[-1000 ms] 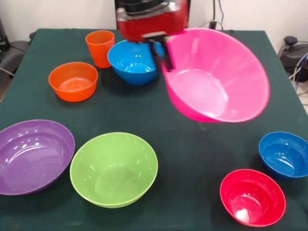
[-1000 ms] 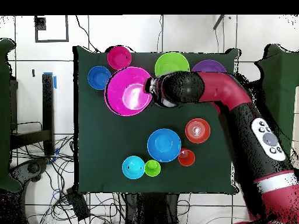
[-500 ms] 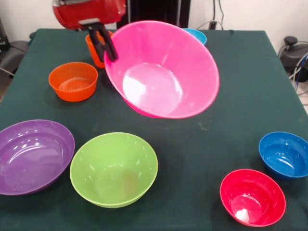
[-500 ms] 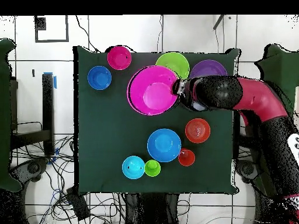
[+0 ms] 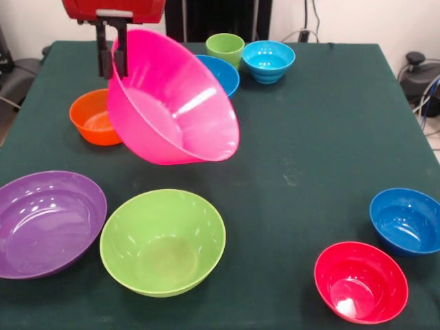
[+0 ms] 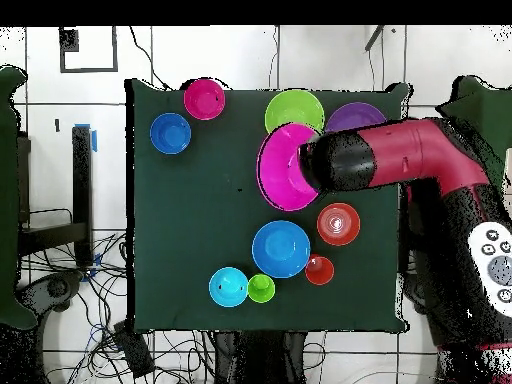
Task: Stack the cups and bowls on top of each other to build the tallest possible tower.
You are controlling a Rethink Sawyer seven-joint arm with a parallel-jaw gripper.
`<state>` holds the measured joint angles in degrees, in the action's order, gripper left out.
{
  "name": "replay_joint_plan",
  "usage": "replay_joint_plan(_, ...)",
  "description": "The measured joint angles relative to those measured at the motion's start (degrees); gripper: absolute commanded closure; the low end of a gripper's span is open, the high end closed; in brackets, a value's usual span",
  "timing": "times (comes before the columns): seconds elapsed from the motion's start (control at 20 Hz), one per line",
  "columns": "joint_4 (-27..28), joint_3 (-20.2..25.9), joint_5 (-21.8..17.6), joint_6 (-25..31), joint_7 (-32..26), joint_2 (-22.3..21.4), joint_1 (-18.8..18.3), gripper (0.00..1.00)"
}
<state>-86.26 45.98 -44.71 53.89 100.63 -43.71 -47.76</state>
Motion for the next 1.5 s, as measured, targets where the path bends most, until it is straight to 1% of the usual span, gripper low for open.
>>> replay_joint_plan(0.1,0.0,0.0,-1.7,0.0,-1.6,-0.8,0.6,1.00)
replay_joint_plan(0.15,0.0,0.0,-3.4,0.0,-3.1,-1.6,1.1,1.00)
replay_joint_plan(0.3,0.1,0.0,-5.4,0.0,-5.2,-2.5,1.8,1.00)
replay_joint_plan(0.35,0.4,0.0,-6.6,0.0,-6.3,-3.0,2.4,1.00)
replay_joint_plan(0.6,1.0,-0.1,-8.9,0.0,-7.0,-3.2,3.8,1.00)
replay_joint_plan(0.8,1.2,-0.5,-12.4,0.0,-7.0,-3.7,6.2,1.00)
replay_joint_plan(0.85,1.2,-0.9,-15.3,0.0,-7.0,-4.3,8.3,1.00)
replay_joint_plan(1.0,1.2,-1.5,-18.5,0.0,-7.0,-5.0,10.8,1.00)
replay_joint_plan(1.05,1.2,-2.1,-20.9,0.0,-7.0,-5.5,12.9,1.00)
replay_joint_plan(1.1,1.2,-2.4,-22.2,-0.1,-7.0,-5.8,14.2,1.00)
replay_joint_plan(1.2,1.2,-2.8,-23.4,-0.2,-7.0,-6.2,15.7,1.00)
replay_joint_plan(1.25,1.2,-3.3,-24.7,-0.6,-7.0,-6.8,17.8,1.00)
replay_joint_plan(1.45,1.1,-4.8,-26.6,-1.2,-7.0,-8.2,21.1,1.00)
replay_joint_plan(1.5,1.1,-4.9,-26.7,-1.2,-7.0,-8.3,21.3,1.00)
